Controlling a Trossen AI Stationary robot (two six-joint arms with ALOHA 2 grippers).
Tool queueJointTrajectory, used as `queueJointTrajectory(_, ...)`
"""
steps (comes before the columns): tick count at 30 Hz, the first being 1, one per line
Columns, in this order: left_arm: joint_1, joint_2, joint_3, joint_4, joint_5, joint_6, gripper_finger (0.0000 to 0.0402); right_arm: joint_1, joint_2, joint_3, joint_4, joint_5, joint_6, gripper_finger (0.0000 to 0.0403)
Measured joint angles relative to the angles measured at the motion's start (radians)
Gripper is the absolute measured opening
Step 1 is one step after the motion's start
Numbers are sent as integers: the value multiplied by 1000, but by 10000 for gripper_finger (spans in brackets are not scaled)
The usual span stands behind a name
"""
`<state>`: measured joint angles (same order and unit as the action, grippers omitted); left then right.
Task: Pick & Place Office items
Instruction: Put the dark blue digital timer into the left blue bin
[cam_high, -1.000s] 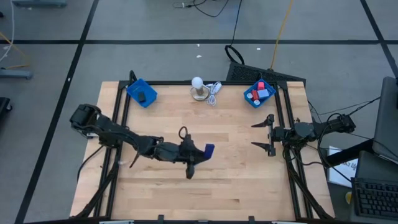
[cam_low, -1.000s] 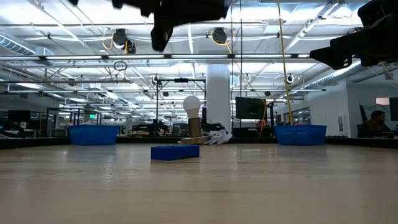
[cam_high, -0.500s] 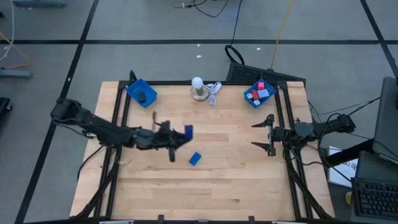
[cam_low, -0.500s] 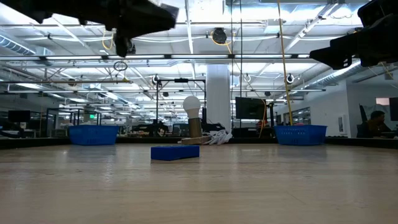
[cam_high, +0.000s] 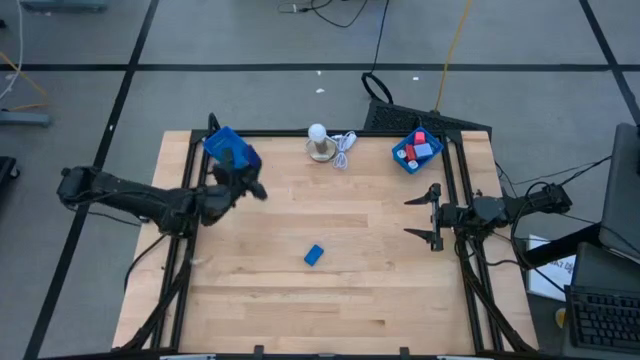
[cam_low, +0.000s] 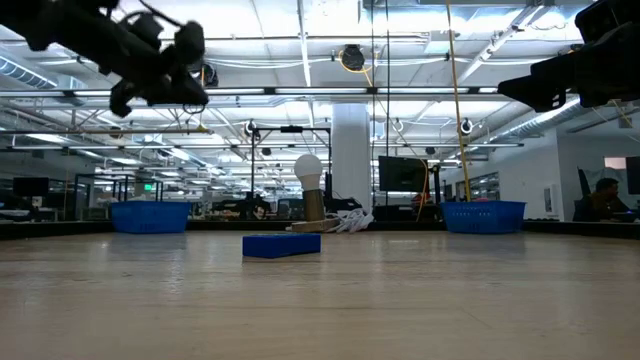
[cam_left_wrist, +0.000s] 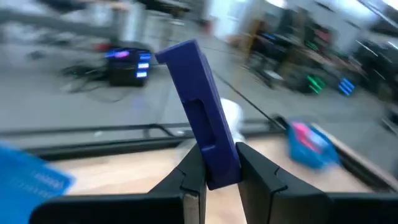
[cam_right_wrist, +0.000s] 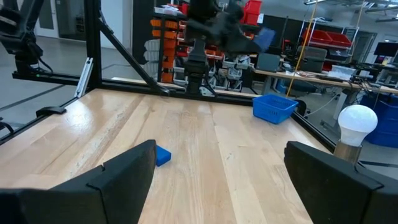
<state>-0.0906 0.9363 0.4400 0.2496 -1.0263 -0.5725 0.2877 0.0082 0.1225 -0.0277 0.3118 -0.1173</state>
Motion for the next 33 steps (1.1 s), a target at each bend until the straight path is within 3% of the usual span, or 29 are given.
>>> queueJointTrajectory(3,106,-3,0,-94,5,-161,61,0,0,0,0,0,0,343)
queueJointTrajectory(7,276,9,0,-197,140,-273,58,0,0,0,0,0,0,343)
queueJointTrajectory(15,553,91,0,-257,353,-320,58,0,0,0,0,0,0,343)
queueJointTrajectory(26,729,260,0,-345,408,-407,60,0,0,0,0,0,0,343)
queueJointTrajectory(33,768,305,0,-351,406,-428,96,0,0,0,0,0,0,343)
